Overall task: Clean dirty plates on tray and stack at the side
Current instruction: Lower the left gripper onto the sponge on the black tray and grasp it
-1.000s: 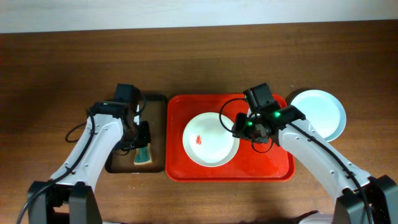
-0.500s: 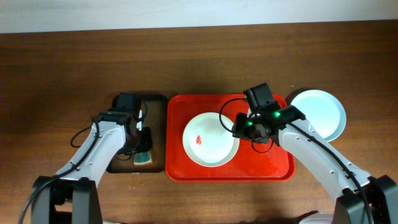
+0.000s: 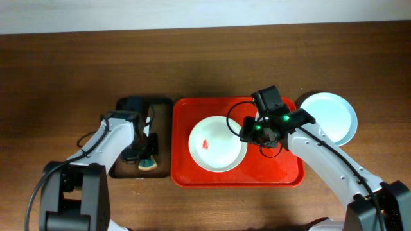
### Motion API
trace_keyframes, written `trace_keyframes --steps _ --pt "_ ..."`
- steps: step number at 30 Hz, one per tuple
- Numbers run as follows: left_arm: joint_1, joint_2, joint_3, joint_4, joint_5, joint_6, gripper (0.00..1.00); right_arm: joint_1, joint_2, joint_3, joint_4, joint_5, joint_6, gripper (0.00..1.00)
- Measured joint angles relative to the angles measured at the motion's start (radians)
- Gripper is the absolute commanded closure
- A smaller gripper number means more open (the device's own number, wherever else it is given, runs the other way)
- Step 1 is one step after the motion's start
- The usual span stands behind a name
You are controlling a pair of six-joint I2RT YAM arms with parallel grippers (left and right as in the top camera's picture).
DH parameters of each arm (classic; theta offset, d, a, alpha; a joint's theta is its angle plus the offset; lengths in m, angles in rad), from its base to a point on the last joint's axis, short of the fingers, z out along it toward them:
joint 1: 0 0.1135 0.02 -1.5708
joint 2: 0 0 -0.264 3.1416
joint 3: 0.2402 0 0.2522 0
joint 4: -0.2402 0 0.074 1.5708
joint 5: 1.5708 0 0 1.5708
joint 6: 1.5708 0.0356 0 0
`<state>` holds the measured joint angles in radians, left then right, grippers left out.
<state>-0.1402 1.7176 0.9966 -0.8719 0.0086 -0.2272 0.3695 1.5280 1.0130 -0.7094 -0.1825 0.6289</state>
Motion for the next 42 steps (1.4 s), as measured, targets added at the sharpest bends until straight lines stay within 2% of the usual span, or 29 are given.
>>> trace_keyframes --steps 3,7,10,15,19,20,22,29,34,35,36,37,41,42 --pt "0.0 -0.055 0.095 -0.013 -0.006 0.042 1.0 0.0 0.0 0.0 -0.003 0.0 -0.002 0.49" --pt "0.0 -0.162 0.132 -0.002 0.0 0.079 1.0 0.0 0.003 -0.032 -0.003 0.0 -0.002 0.49" --pt "0.0 -0.16 0.111 0.044 0.011 0.093 1.0 0.0 0.025 -0.069 0.011 0.0 -0.001 0.51" --pt "0.0 -0.159 0.019 0.109 0.017 0.1 1.0 0.0 0.071 -0.071 0.041 0.001 0.0 0.63" --pt "0.0 -0.158 -0.011 0.128 0.017 0.101 1.0 0.0 0.137 -0.071 0.045 0.001 -0.002 0.64" --pt "0.0 -0.158 -0.011 0.131 0.017 0.101 1.0 0.0 0.145 -0.071 0.051 0.001 -0.001 0.71" --pt "0.0 -0.158 -0.011 0.132 0.017 0.101 1.0 0.0 0.154 -0.072 0.054 0.001 -0.01 0.96" --pt "0.0 -0.158 -0.014 0.133 0.017 0.101 1.0 0.0 0.158 -0.073 0.061 0.0 -0.005 0.96" --pt "0.0 -0.158 -0.102 0.205 0.018 0.101 1.0 0.0 0.158 -0.073 0.067 0.0 -0.004 0.95" --pt "0.0 -0.158 -0.113 0.22 0.018 0.101 0.9 0.0 0.158 -0.073 0.068 0.0 -0.005 0.95" --pt "0.0 -0.158 -0.125 0.234 0.018 0.1 0.68 0.0 0.158 -0.073 0.068 0.0 -0.005 0.95" --pt "0.0 -0.158 -0.136 0.237 0.018 0.105 0.57 0.0 0.158 -0.073 0.068 0.0 -0.004 0.95" --pt "0.0 -0.158 -0.14 0.247 0.018 0.104 0.58 0.0 0.158 -0.073 0.068 0.0 -0.004 0.95" --pt "0.0 -0.158 -0.14 0.248 0.018 0.103 0.61 0.0 0.158 -0.073 0.068 0.0 -0.004 0.95"
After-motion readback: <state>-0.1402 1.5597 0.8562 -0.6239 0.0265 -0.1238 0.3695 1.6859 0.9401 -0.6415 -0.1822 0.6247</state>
